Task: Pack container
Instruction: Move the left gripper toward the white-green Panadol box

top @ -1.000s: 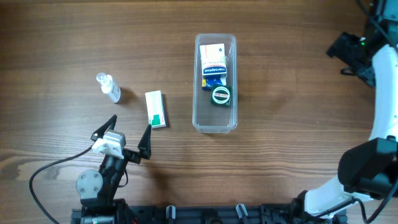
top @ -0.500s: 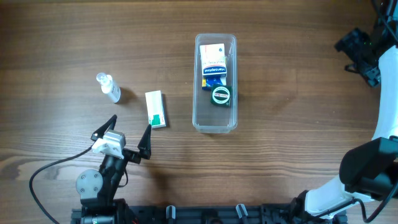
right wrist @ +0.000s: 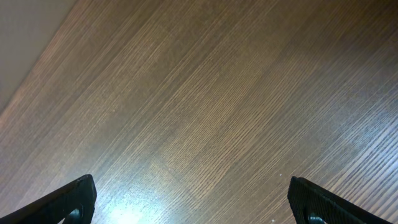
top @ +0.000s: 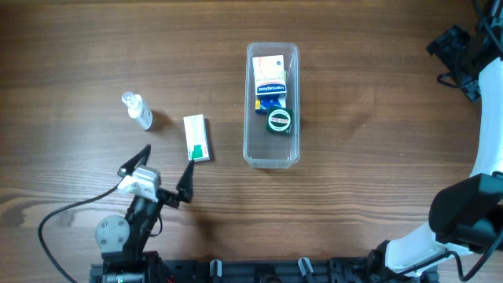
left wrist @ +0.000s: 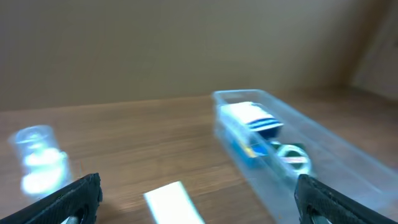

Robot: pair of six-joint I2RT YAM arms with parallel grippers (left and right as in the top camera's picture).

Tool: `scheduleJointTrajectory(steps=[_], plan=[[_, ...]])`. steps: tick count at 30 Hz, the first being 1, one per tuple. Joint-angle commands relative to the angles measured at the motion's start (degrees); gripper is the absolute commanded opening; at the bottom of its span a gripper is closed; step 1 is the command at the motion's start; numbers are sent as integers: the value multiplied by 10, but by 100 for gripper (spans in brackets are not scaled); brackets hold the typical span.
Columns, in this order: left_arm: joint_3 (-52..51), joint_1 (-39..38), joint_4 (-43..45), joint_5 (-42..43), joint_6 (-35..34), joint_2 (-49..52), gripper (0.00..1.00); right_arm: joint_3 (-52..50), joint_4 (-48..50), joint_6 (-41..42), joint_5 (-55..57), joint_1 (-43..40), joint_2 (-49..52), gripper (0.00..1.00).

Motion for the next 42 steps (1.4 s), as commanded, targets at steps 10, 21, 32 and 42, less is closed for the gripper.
scheduleJointTrajectory(steps=[10,21,32,42], plan=[[13,2,199,356,-171,-1,100,-3,3,11,-8,1,4,100],[269,2,193,416,-167,266,100,-3,3,11,-8,1,3,100],[441,-7,412,633,-304,539,100,-3,3,11,-8,1,3,100],[555,44,454,635,-422,568,100,-3,3,11,-8,1,3,100]])
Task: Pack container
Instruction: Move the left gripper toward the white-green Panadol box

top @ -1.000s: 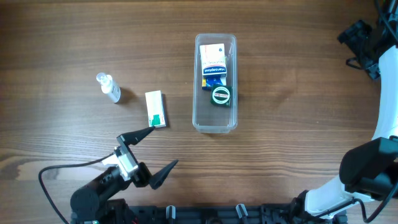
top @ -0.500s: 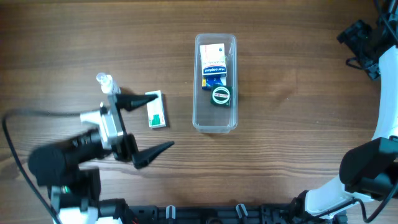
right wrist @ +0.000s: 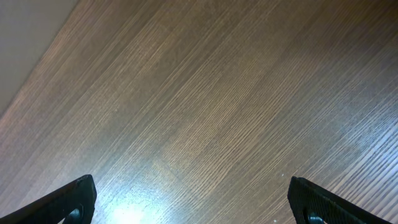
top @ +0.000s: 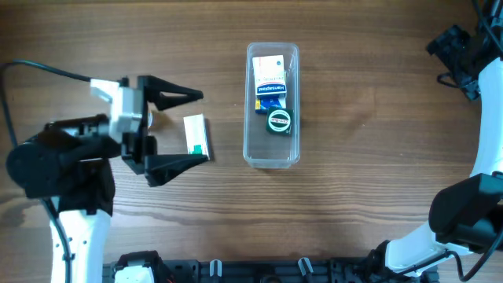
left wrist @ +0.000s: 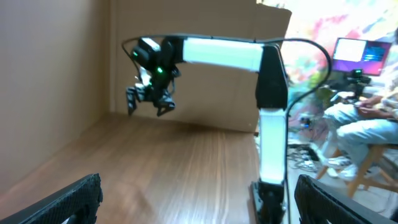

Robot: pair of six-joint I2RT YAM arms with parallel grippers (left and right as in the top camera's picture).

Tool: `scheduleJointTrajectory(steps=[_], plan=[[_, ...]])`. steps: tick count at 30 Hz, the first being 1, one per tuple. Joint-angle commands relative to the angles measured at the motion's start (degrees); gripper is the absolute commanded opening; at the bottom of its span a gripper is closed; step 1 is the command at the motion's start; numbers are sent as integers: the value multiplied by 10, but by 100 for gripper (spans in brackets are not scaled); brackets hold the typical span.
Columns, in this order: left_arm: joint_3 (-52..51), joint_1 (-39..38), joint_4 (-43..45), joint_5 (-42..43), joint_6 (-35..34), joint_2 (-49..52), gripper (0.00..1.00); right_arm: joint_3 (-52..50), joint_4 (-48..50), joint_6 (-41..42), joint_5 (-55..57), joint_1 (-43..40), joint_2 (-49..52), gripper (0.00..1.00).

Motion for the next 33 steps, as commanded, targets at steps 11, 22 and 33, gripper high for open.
scheduleJointTrajectory(steps=[11,22,33], plan=[[35,101,-11,-167,-47,3,100,-2,1,11,-3,1,3,100],[35,349,-450,-396,127,5,100,-2,1,11,-3,1,4,100],[35,326,-797,-830,164,4,99,-2,1,11,-3,1,3,100]])
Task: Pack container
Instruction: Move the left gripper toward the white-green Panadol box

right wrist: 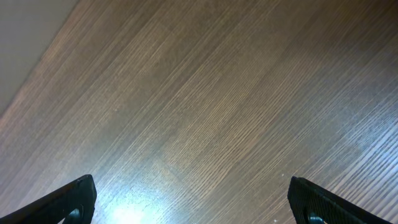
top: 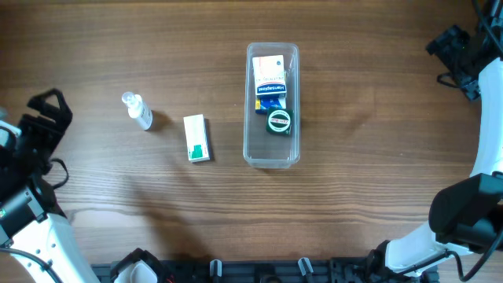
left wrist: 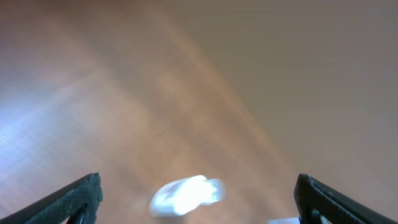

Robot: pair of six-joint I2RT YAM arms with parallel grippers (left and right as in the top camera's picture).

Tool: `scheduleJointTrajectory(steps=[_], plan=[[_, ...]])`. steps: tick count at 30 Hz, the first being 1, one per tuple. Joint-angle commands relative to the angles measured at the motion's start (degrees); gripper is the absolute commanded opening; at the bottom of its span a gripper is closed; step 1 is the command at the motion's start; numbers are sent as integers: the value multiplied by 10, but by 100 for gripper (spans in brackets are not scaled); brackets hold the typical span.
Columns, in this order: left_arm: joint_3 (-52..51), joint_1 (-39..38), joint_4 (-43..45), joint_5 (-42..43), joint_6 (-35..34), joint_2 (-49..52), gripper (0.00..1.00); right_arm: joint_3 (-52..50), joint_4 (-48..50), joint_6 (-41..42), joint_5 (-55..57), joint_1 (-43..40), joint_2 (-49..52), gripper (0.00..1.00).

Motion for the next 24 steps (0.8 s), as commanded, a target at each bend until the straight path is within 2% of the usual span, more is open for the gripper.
scheduleJointTrajectory(steps=[1,2,5,7,9,12,15,18,20,24], plan=[[1,-15,-70,-188,19,-4,100,-2,1,11,-3,1,3,100],[1,-18,-85,-190,18,-4,100,-2,1,11,-3,1,3,100],[1,-24,-129,-104,13,-6,100,-2,1,11,-3,1,4,100],[1,-24,-157,-17,14,-6,100,-2,1,11,-3,1,3,100],[1,-24,-196,8,15,-6,100,-2,1,11,-3,1,3,100],[1,-24,-265,-8,16,-5,100,-2,1,11,-3,1,3,100],[1,-24,-347,-84,-20,-1,99,-2,1,11,-3,1,3,100],[1,-47,-364,-126,-20,5,99,-2,1,11,-3,1,4,100],[1,-105,-360,-133,-21,14,99,-2,1,11,-3,1,4,100],[12,-244,-351,-193,-71,56,99,-2,1,11,-3,1,4,100]])
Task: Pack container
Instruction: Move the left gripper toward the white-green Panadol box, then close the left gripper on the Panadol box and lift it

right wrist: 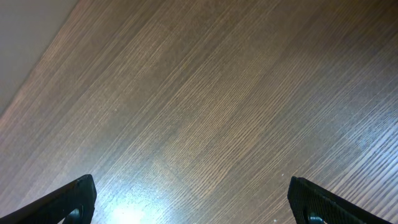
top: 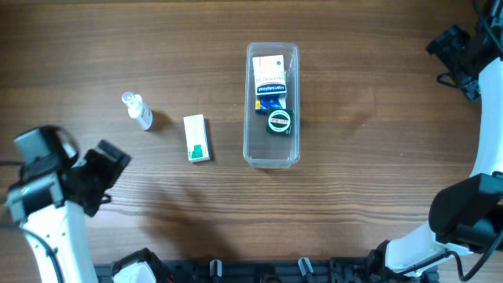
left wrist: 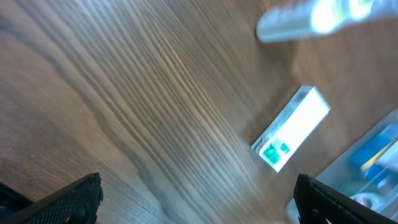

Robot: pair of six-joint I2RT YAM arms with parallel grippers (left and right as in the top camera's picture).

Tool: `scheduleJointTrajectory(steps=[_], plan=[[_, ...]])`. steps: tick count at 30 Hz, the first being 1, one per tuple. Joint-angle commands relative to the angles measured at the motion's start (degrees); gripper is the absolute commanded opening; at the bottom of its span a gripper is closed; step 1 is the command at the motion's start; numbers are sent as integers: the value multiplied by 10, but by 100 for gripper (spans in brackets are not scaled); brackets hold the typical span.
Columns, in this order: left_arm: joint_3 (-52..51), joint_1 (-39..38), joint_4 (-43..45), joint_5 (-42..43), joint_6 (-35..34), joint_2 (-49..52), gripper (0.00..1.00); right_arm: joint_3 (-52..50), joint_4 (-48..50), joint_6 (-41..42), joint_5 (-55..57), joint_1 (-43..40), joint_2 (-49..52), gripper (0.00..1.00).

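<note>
A clear plastic container (top: 248, 141) stands at the table's middle, holding a white-and-red box (top: 269, 71), a blue packet (top: 269, 93) and a round green tin (top: 279, 120). To its left lie a white-and-green box (top: 196, 137) and a small clear spray bottle (top: 137, 110). My left gripper (top: 106, 165) hovers at the lower left, open and empty. The left wrist view shows the box (left wrist: 291, 127), the blurred bottle (left wrist: 311, 15) and a corner of the container (left wrist: 367, 168) beyond the left gripper (left wrist: 199, 205). My right gripper (top: 452, 47) is open, far right.
The wooden table (top: 377, 181) is bare to the right of the container. The right wrist view shows only wood grain (right wrist: 205, 112) between the wide-apart fingertips (right wrist: 62, 202). The right arm's white links run down the right edge.
My left arm has moved from the far left edge to the lower left, nearer the box. Its camera now looks down on the box and bottle. The right arm is unchanged.
My left gripper was open low at the front, just below the white-and-green box. Then it was raised, open over the bottle and box. Then it sat at the far left edge, and now at the lower left. The objects have not moved.
</note>
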Motion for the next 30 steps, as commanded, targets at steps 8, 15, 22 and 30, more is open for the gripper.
scheduleJointTrajectory(steps=[8,15,22,30], plan=[[91,-309,10,-72,-71,165,99,-2,1,11,-3,1,3,100],[94,-382,91,-102,-95,265,100,-2,1,11,-3,1,4,100],[91,-382,154,-97,-77,301,100,-2,1,11,-3,1,3,100],[92,-382,212,-61,75,346,100,-2,1,11,-3,1,4,100]])
